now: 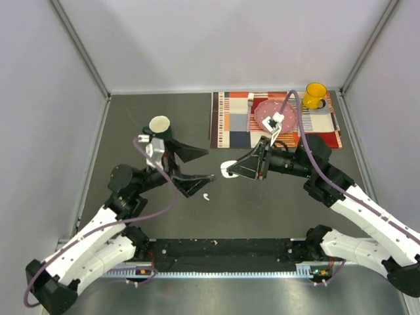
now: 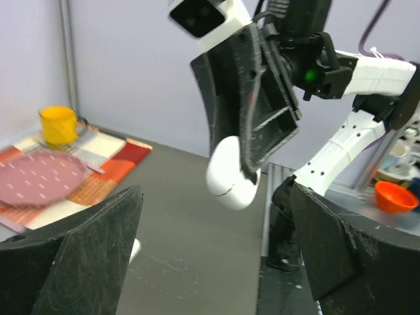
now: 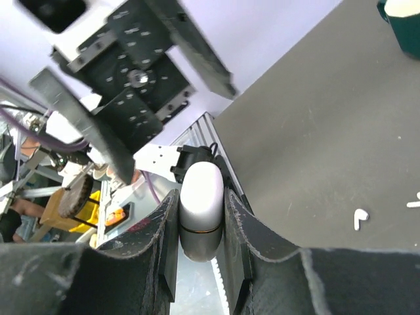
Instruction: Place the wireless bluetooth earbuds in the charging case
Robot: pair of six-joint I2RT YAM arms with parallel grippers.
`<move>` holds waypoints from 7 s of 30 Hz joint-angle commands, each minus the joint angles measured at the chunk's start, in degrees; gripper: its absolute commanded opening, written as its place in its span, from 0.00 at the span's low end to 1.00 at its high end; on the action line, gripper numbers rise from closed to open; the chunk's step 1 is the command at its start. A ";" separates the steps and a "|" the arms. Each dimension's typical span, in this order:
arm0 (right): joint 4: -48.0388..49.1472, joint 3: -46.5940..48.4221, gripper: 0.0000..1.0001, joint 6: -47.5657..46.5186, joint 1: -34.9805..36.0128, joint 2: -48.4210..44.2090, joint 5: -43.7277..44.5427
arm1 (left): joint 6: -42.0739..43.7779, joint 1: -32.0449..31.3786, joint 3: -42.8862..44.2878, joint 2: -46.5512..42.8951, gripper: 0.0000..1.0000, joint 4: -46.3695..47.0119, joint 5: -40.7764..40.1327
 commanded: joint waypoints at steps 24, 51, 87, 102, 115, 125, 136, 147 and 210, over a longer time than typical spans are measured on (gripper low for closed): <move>23.44 -11.06 0.01 -2.52 -0.22 -6.11 4.83 | -26.61 -7.57 -0.38 14.97 0.62 19.72 1.24; 18.97 -9.13 0.01 -2.07 -0.22 -4.35 2.37 | -24.06 -9.87 1.38 17.43 0.31 24.55 0.79; -1.34 -2.44 0.84 31.67 -0.22 -7.33 11.08 | 15.58 -10.22 0.32 5.30 0.00 -0.06 -10.89; 3.14 -4.90 0.82 34.93 -0.22 -1.36 8.09 | 16.64 -10.31 1.30 5.03 0.00 0.02 -9.05; 10.87 -7.63 0.63 38.62 -0.22 0.22 6.51 | 16.73 -10.92 1.56 6.44 0.00 0.99 -8.00; 11.33 -7.98 0.60 41.17 -0.22 -0.21 5.10 | 16.73 -11.28 0.33 5.48 0.00 1.69 -11.24; 12.90 -8.69 0.59 41.52 -0.22 -0.04 4.49 | 16.38 -11.37 0.50 6.26 0.00 2.66 -10.37; 17.11 -9.92 0.34 42.93 -0.22 0.66 4.05 | 15.15 -11.45 -0.02 6.18 0.01 3.36 -9.92; 24.58 -11.94 0.18 45.30 -0.22 -0.57 4.40 | 6.97 -12.59 -3.10 12.24 0.41 23.41 -11.42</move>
